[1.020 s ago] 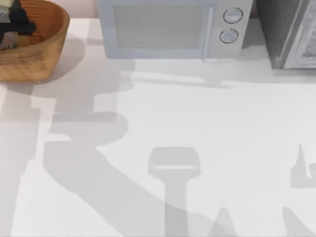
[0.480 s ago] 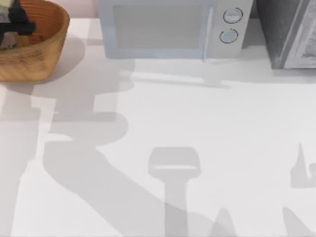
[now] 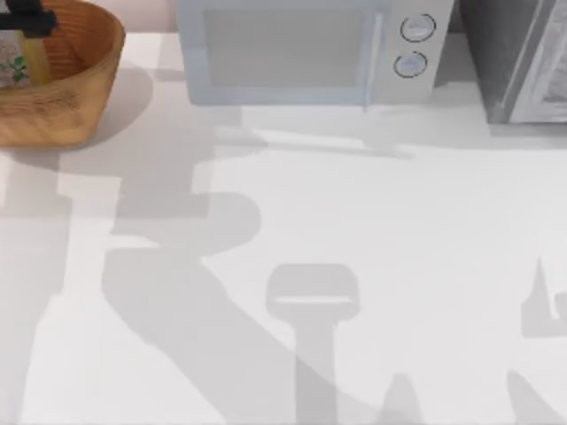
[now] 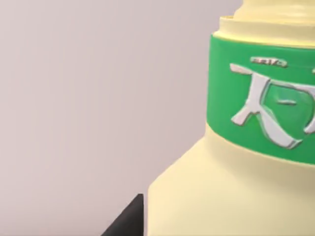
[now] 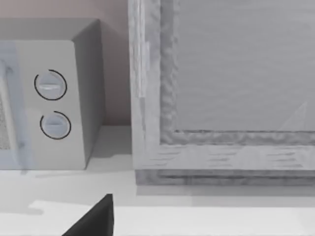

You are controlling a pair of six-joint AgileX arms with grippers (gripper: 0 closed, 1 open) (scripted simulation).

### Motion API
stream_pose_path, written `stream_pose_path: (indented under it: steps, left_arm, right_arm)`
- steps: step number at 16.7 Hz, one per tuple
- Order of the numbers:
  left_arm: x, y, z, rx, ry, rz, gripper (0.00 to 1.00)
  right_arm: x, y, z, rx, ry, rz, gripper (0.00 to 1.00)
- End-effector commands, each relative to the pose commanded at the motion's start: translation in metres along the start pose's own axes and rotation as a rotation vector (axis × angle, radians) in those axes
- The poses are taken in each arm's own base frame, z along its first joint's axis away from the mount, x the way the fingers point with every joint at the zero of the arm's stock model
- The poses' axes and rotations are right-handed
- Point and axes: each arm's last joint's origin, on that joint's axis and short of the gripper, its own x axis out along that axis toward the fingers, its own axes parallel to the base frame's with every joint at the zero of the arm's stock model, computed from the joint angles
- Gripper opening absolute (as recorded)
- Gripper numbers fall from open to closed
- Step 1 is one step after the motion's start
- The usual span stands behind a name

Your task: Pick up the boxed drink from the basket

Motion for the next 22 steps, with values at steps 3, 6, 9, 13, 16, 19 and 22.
stream_pose_path:
  steps: [3,6,9,13,16,19,22]
  left_arm:
    - [0.002,0.000,0.037,0.003,-0.009,-0.001,0.00]
    - [0.000,-0.001,0.074,0.007,-0.015,-0.001,0.00]
    - [-0.004,-0.002,0.103,0.010,-0.018,-0.001,0.00]
    - [-0.007,-0.002,0.115,0.011,-0.018,0.000,0.00]
    - [-0.007,-0.001,0.113,0.012,-0.014,0.001,0.00]
    - [-0.013,-0.003,0.110,0.005,0.013,0.001,0.00]
    - [-0.041,-0.009,0.114,-0.004,0.056,0.001,0.00]
  right_arm:
    - [0.000,0.000,0.000,0.000,0.000,0.000,1.00]
    - [0.000,0.000,0.000,0.000,0.000,0.000,1.00]
    - [0.000,0.000,0.000,0.000,0.000,0.000,1.00]
    - [0.000,0.000,0.000,0.000,0.000,0.000,1.00]
    - [0.000,0.000,0.000,0.000,0.000,0.000,1.00]
    - [0.000,0.000,0.000,0.000,0.000,0.000,1.00]
    - [0.000,0.000,0.000,0.000,0.000,0.000,1.00]
